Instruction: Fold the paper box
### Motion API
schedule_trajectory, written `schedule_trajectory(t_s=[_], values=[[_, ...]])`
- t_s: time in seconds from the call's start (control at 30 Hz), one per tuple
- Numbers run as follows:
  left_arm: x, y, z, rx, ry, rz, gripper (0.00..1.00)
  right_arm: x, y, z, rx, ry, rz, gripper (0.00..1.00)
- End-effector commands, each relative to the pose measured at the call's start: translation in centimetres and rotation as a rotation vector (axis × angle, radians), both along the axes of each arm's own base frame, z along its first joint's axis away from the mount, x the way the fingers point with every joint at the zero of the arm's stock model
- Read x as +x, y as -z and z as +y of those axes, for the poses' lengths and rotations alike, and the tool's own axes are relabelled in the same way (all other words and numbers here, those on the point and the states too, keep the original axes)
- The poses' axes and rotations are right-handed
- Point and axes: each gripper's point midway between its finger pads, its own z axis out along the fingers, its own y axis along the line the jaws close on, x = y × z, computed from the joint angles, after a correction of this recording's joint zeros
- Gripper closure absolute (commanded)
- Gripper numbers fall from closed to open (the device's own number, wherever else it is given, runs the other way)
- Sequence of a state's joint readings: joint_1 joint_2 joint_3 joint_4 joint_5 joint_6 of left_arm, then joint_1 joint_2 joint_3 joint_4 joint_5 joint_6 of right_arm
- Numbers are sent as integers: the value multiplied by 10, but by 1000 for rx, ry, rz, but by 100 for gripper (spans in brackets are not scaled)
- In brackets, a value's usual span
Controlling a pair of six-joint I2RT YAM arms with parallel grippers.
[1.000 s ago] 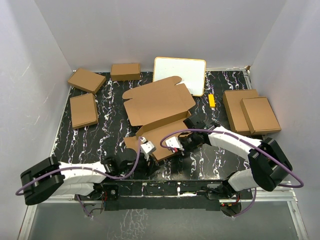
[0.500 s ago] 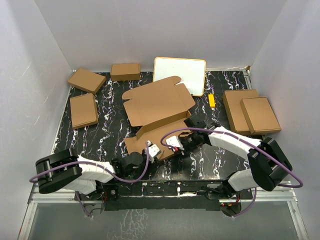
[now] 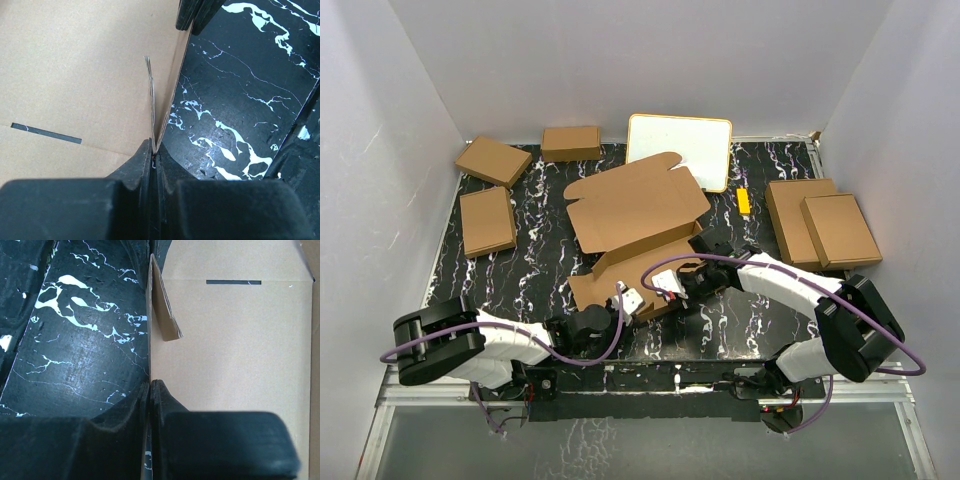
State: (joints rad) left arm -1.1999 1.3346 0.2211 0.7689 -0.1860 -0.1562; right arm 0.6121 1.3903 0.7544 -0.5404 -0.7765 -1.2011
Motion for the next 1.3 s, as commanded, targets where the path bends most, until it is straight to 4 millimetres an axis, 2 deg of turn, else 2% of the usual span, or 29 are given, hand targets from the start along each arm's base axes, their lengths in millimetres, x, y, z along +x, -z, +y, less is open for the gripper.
schedule_trajectory(t_s=[0.0, 0.1, 0.2, 0.3, 0.43, 0.6, 0.77, 0.83, 0.93, 1.07, 1.1, 1.17, 1.27], values=[[-1, -20, -18, -62, 29, -15, 100, -7, -7, 11, 77, -34, 8, 90], [-2, -22, -17, -68, 28, -11, 100, -7, -7, 11, 78, -29, 7, 90], [-3, -25, -12, -76, 10, 5, 82, -7, -7, 10, 77, -22, 8, 90], [-4, -28, -5, -88, -13, 13, 74, -7, -6, 10, 78, -20, 8, 90], [-4, -32, -1, -99, -27, 11, 71, -8, -6, 10, 81, -20, 13, 90], [-2, -29, -10, -95, -18, 18, 70, -7, -7, 11, 83, -20, 17, 90], [3, -24, -18, -72, -24, 16, 72, -8, -6, 11, 84, -22, 20, 90], [4, -23, -18, -71, -27, 11, 81, -9, -6, 10, 84, -23, 22, 90], [4, -25, -19, -74, -24, 4, 99, -9, -6, 10, 84, -22, 21, 90], [4, -26, -16, -70, -26, 3, 99, -9, -6, 10, 84, -22, 20, 90], [4, -27, -15, -70, -29, 4, 91, -8, -6, 10, 85, -20, 19, 90], [5, -29, -10, -72, -62, 14, 66, -7, -7, 10, 84, -15, 16, 89], [7, -37, 4, -85, -148, 64, 45, -7, -7, 9, 85, -8, 14, 88]])
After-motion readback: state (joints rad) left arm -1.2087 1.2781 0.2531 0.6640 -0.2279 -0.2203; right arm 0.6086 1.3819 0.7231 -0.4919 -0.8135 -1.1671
